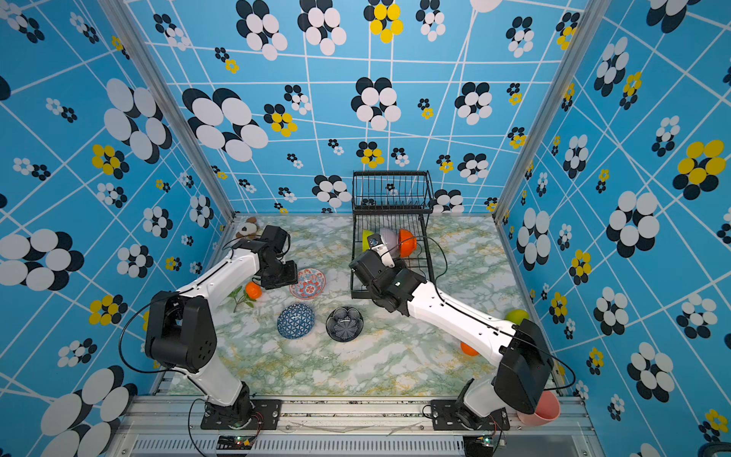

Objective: Load bowls into a dish rack
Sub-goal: Pick up the bowl from the middle-left of the table.

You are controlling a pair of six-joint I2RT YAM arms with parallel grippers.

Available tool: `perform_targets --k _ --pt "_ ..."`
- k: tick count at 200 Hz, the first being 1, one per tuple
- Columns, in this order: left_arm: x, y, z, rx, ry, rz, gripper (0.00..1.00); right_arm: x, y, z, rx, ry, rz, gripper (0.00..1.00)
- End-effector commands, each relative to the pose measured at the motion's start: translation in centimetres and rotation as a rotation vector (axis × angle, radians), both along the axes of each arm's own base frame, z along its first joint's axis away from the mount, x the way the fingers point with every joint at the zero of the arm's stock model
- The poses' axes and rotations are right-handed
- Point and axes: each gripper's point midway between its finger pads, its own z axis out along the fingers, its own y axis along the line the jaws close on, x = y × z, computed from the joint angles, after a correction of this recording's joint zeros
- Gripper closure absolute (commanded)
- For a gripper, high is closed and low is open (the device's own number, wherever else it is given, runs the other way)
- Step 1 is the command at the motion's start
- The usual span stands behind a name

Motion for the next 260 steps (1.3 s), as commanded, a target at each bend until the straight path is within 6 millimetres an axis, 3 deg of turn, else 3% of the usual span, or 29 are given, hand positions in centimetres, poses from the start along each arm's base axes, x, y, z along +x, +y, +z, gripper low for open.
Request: perform_targets --k 1,77,117,123,158,260 --pt "-0.2 0.1 -1.1 -0.008 0.042 -0.01 0.42 0.0 0.2 -0.2 0.037 0.008 0.001 0.61" --pt "0.2 0.6 -3.1 -0.021 0.075 0.023 0.53 0.0 0.4 -1.1 0.05 0.03 0.009 0.61" --pt "0.6 0.6 -3.5 -0.024 0.076 0.031 0.56 0.0 0.4 -1.5 0.059 0.038 0.008 0.61" --pt "0.6 0.5 -3.6 -0.029 0.077 0.033 0.61 0.0 0.4 -1.5 0.058 0.039 0.008 0.61" --pt "0.9 0.3 -3.9 -0.039 0.079 0.039 0.67 0.0 0.5 -1.7 0.063 0.045 0.009 0.61" --pt "1.2 0.6 -4.2 -0.027 0.078 0.061 0.78 0.0 0.5 -2.1 0.06 0.055 0.005 0.62"
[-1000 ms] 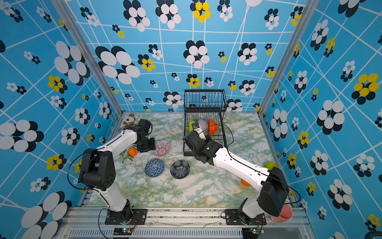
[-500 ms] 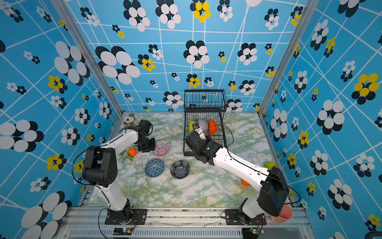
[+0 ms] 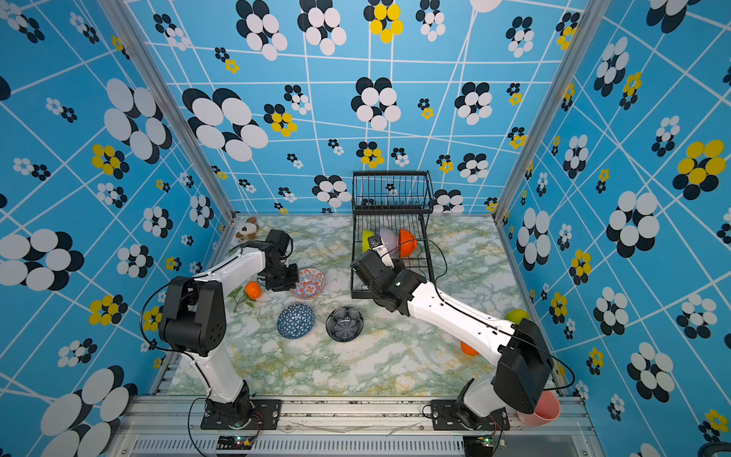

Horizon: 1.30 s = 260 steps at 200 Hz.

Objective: Load bowls into a dish rack
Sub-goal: Pick up the bowl from the middle-left of the table.

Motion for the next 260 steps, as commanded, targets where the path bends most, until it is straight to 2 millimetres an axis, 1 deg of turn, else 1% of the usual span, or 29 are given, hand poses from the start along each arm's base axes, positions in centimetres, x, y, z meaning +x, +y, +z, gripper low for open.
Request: perform_targets --k 1,4,11,44,81,98,122,141,162,181,183,188,223,260 --pt "0.3 0.5 -0.6 0.012 0.012 0.028 0.77 0.0 -0.2 -1.0 -0.002 0.018 -0.014 0.62" --pt "0.2 0.5 -1.1 0.014 0.027 0.028 0.78 0.0 -0.3 -1.0 0.0 0.017 -0.015 0.62" --pt "0.2 0.5 -1.2 0.015 0.032 0.029 0.78 0.0 -0.3 -1.0 -0.001 0.017 -0.016 0.62" --pt "0.3 0.5 -1.5 0.013 0.035 0.033 0.8 -0.1 -0.4 -1.1 -0.002 0.02 -0.018 0.62" --pt "0.3 0.7 -1.4 0.023 0.032 0.036 0.85 -0.2 -0.7 -1.2 -0.008 0.023 -0.023 0.62" --pt "0.3 0.7 -1.4 0.025 0.03 0.037 0.9 -0.2 -0.7 -1.1 -0.005 0.021 -0.024 0.62" --pt "0.4 0.6 -1.3 0.021 0.027 0.039 1.0 -0.2 -0.7 -1.1 -0.004 0.022 -0.022 0.62" --pt "0.5 0.6 -1.2 0.016 0.026 0.04 1.0 -0.2 -0.6 -1.2 -0.007 0.025 -0.022 0.62" --pt "0.6 0.5 -0.7 0.008 0.011 0.046 1.0 -0.1 -0.6 -1.1 -0.006 0.026 -0.021 0.62" --pt "0.6 0.2 -0.8 -0.009 0.007 0.048 1.0 -0.1 -0.5 -1.0 -0.005 0.026 -0.021 0.62" --pt "0.7 0.2 -0.2 -0.014 -0.01 0.047 1.0 -0.1 -0.5 -1.0 -0.004 0.025 -0.02 0.62" --pt "0.8 0.1 0.2 -0.022 -0.022 0.046 1.0 -0.1 -0.5 -1.0 -0.004 0.025 -0.02 0.62" --pt "1.1 -0.6 1.7 -0.068 -0.068 0.042 1.0 0.0 -0.3 -0.8 0.001 0.027 -0.016 0.62" --pt "1.3 -1.0 3.7 -0.115 -0.127 0.038 1.0 0.1 0.3 -0.7 0.018 0.039 0.001 0.62"
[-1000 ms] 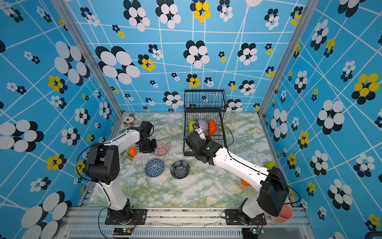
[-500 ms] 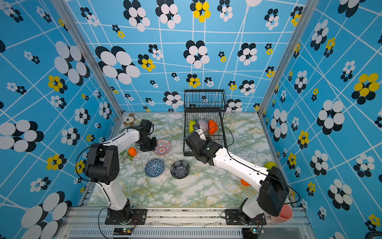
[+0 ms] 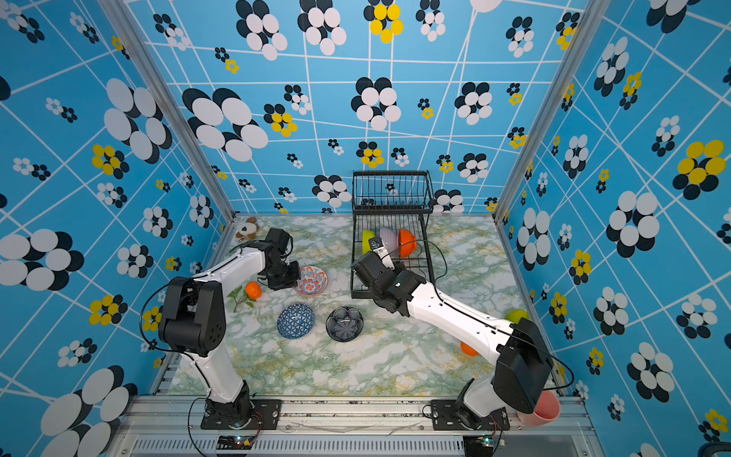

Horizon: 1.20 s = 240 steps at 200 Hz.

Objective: Load bowls into a dish rack
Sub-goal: Pick up the bowl from the middle-left of the table, then place the bowl in the dish rack.

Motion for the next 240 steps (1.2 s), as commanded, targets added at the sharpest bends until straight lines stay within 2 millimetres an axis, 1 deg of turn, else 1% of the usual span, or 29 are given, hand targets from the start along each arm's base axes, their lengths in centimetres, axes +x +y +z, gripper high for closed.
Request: perform_targets --k 1,27,47,58,81,94,110,124,136,163,187,214,240 --pt "0.6 -0.1 3.0 -0.046 -0.09 0.012 1.0 0.2 0.4 0.2 0.022 0.018 0.0 0.62" --pt "0.7 -0.7 4.6 -0.099 -0.136 0.007 1.0 0.2 0.9 0.5 0.043 0.029 0.023 0.62" --pt "0.7 -1.2 5.9 -0.135 -0.164 -0.005 1.0 0.2 1.4 1.1 0.072 0.033 0.042 0.61" --pt "0.6 -1.6 6.5 -0.161 -0.177 -0.012 1.0 0.1 2.1 1.2 0.109 0.055 0.072 0.6" --pt "0.5 -2.6 8.1 -0.227 -0.214 -0.027 1.0 0.0 2.9 1.6 0.176 0.084 0.111 0.52" --pt "0.4 -3.3 9.1 -0.271 -0.239 -0.039 1.0 -0.1 3.1 1.9 0.202 0.095 0.123 0.49" --pt "0.2 -4.5 10.5 -0.338 -0.272 -0.068 1.0 -0.1 3.4 2.2 0.233 0.114 0.138 0.46" --pt "-0.2 -5.7 11.3 -0.37 -0.29 -0.099 1.0 -0.2 3.8 2.7 0.267 0.128 0.161 0.43" --pt "-0.7 -6.9 11.6 -0.375 -0.295 -0.138 1.0 -0.4 4.2 2.9 0.296 0.141 0.18 0.4" --pt "-2.2 -9.9 11.8 -0.36 -0.283 -0.253 1.0 -0.9 4.7 3.3 0.341 0.168 0.207 0.33" --pt "-3.3 -11.9 11.8 -0.363 -0.279 -0.316 1.0 -1.5 5.2 3.2 0.386 0.206 0.233 0.28" --pt "-4.2 -13.1 11.9 -0.343 -0.287 -0.371 1.0 -2.1 5.5 2.9 0.429 0.247 0.243 0.25" --pt "-4.9 -13.9 11.8 -0.327 -0.293 -0.406 1.0 -2.8 5.7 1.9 0.464 0.3 0.242 0.23"
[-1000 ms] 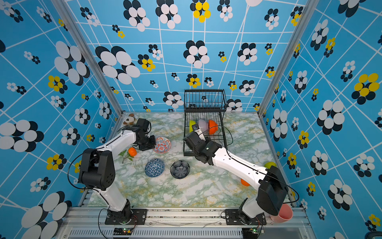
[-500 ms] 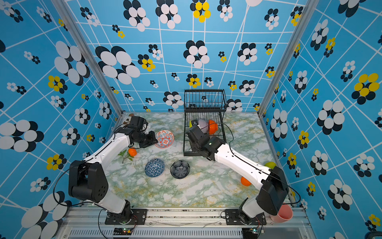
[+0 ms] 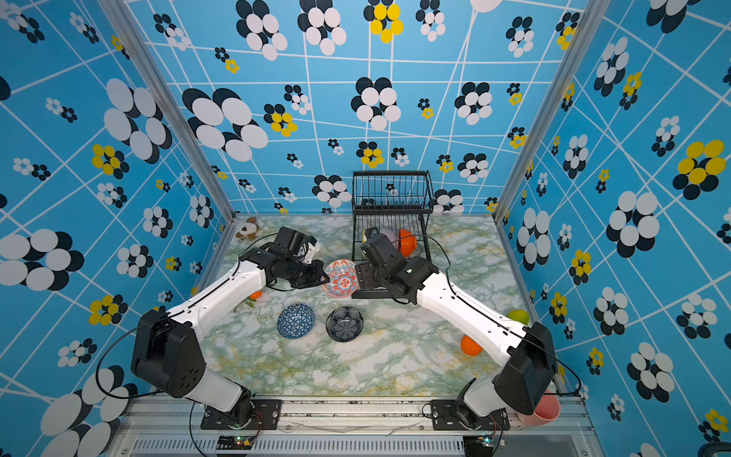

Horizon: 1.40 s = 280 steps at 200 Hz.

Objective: Load bowls into a dish rack
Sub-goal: Place the bowl in the dish rack.

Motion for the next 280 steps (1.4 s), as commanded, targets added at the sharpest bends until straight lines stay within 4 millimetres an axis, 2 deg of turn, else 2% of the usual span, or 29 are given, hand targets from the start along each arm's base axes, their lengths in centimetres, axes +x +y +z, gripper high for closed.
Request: perform_targets --k 1,57,85,116,212,235,280 --pt "-0.1 -0.9 2.1 -0.012 -0.079 -0.047 1.0 -1.3 0.2 0.2 0.068 0.062 0.013 0.23" --pt "-0.7 -1.3 1.9 0.015 -0.089 -0.075 1.0 -2.1 0.1 -1.0 0.116 0.142 0.017 0.22" --pt "-1.1 -1.7 1.9 0.018 -0.097 -0.089 1.0 -2.2 0.5 -2.1 0.146 0.189 0.021 0.25" --pt "-1.3 -1.9 1.6 0.03 -0.092 -0.098 1.0 -2.0 0.8 -3.1 0.156 0.214 0.016 0.33" --pt "-1.8 -2.6 1.4 0.03 -0.091 -0.128 1.0 -0.7 0.5 -5.1 0.17 0.265 -0.035 0.48" --pt "-2.0 -2.8 1.3 0.032 -0.089 -0.135 1.0 -0.5 0.7 -5.2 0.182 0.27 -0.031 0.6" --pt "-2.0 -2.8 1.4 0.036 -0.097 -0.137 1.0 0.0 0.9 -5.4 0.178 0.279 -0.029 0.68"
